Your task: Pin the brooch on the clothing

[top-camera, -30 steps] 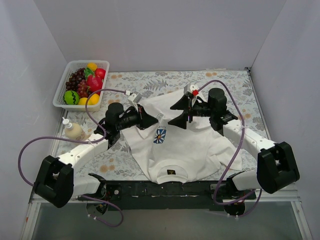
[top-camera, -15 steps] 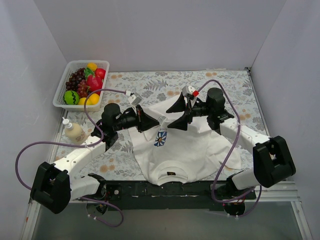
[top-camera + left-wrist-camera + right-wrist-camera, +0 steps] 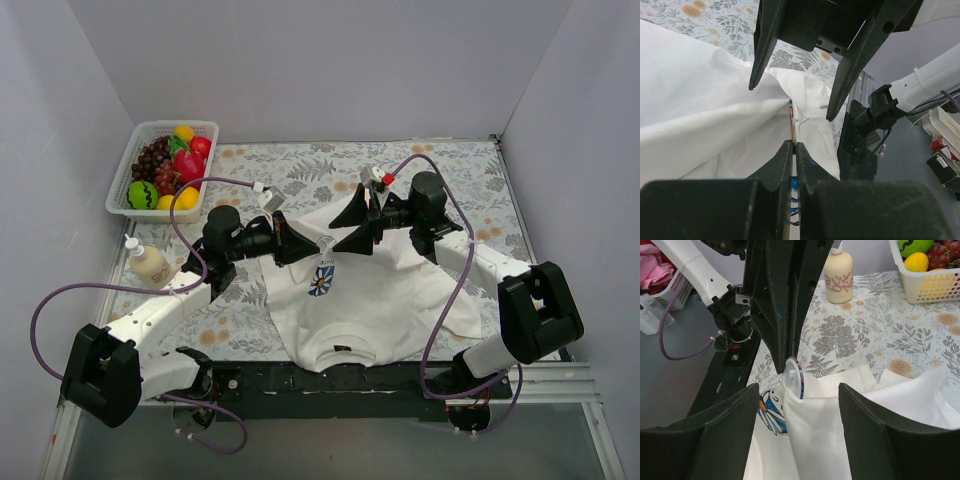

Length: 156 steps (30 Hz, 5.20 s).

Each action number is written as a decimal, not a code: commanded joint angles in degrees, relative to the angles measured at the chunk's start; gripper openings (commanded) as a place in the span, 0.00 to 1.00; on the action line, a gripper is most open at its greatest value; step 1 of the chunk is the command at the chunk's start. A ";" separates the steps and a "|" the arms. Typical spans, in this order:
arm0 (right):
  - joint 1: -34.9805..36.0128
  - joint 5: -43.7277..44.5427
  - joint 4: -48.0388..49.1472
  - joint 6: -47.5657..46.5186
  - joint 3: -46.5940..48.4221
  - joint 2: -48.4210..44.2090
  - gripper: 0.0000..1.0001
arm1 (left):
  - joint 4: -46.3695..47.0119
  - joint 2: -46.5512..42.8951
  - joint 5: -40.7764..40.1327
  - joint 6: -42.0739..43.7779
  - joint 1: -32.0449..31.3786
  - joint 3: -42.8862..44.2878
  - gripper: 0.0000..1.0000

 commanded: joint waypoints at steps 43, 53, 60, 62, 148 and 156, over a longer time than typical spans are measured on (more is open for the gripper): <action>2.22 -2.90 -19.23 -13.51 8.32 -0.04 0.53 | 1.03 -2.39 1.33 -1.08 0.33 3.93 0.00; 1.08 -2.99 -20.99 -14.76 8.59 -0.48 0.53 | 0.68 -2.56 1.16 -0.73 0.33 4.10 0.00; 1.07 -3.61 -18.97 -12.56 8.94 0.31 0.41 | 0.42 -2.12 1.42 -0.73 0.33 4.46 0.00; 1.07 -3.60 -19.06 -12.47 9.03 0.66 0.42 | 0.50 -2.04 1.60 -0.82 0.33 4.54 0.00; 6.96 33.57 -55.10 -12.48 33.29 11.73 0.01 | -16.63 1.48 3.80 6.13 -1.43 22.74 0.00; 6.09 32.52 -44.39 -10.28 25.21 5.41 0.01 | -13.13 -3.00 1.42 4.90 -1.43 18.52 0.00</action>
